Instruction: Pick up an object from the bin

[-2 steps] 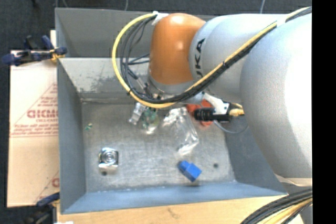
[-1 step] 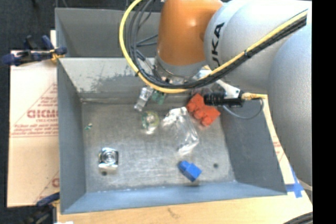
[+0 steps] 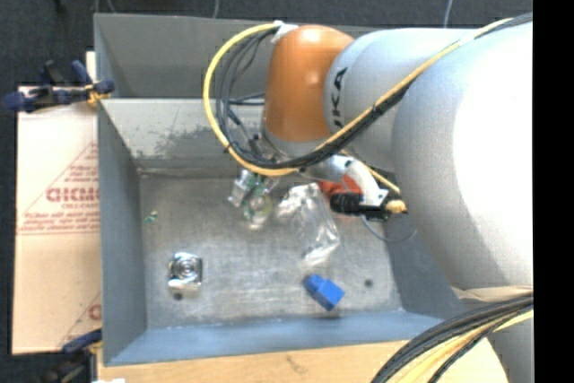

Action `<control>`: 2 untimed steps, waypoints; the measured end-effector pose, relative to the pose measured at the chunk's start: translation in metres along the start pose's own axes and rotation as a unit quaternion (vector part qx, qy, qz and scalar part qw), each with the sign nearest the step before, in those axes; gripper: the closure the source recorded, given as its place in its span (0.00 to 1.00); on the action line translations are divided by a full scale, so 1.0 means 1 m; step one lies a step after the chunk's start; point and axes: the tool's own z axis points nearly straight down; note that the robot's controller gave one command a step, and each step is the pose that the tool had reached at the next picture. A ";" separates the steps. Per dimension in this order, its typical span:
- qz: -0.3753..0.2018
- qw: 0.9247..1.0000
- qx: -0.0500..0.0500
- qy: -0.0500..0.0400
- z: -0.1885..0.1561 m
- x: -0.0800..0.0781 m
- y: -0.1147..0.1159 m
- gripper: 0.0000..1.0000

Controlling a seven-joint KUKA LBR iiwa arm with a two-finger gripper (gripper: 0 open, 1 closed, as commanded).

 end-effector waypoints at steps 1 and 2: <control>-0.028 1.000 -0.004 -0.006 -0.108 -0.039 -0.054 1.00; -0.300 0.954 0.000 -0.001 -0.006 -0.047 -0.046 1.00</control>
Offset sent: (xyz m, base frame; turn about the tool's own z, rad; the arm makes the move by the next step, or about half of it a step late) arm -0.0094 -0.0620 0.1021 -0.0589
